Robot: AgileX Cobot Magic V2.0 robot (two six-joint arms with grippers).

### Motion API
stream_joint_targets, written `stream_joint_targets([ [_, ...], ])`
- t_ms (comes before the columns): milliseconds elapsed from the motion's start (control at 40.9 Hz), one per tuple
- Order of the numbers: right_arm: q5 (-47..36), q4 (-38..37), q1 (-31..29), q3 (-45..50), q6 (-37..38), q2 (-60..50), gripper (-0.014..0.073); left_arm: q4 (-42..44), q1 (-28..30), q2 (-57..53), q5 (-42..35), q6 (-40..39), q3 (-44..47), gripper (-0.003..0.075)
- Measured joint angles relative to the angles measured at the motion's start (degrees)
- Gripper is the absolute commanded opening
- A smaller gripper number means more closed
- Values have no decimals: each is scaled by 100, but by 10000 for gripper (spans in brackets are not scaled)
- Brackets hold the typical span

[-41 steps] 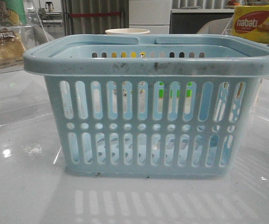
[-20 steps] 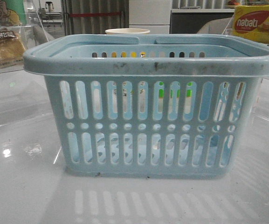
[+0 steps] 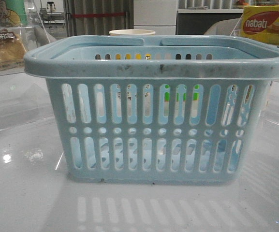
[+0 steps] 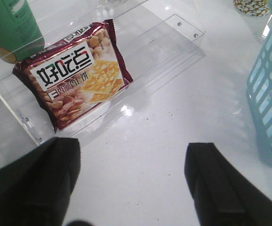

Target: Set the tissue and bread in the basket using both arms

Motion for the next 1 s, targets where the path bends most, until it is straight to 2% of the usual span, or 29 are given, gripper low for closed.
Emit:
stream_joint_targets([
  [244, 317, -9, 131, 0, 0, -731, 130, 0, 0, 0, 0, 0, 0, 527],
  [391, 760, 2, 455, 0, 0, -1381, 130, 0, 0, 0, 0, 0, 0, 527],
  [708, 1727, 692, 1607, -25, 0, -2494, 130, 0, 0, 0, 9, 0, 0, 527],
  [1001, 2131, 1199, 2871, 214, 0, -2284, 130, 0, 0, 0, 9, 0, 0, 527],
])
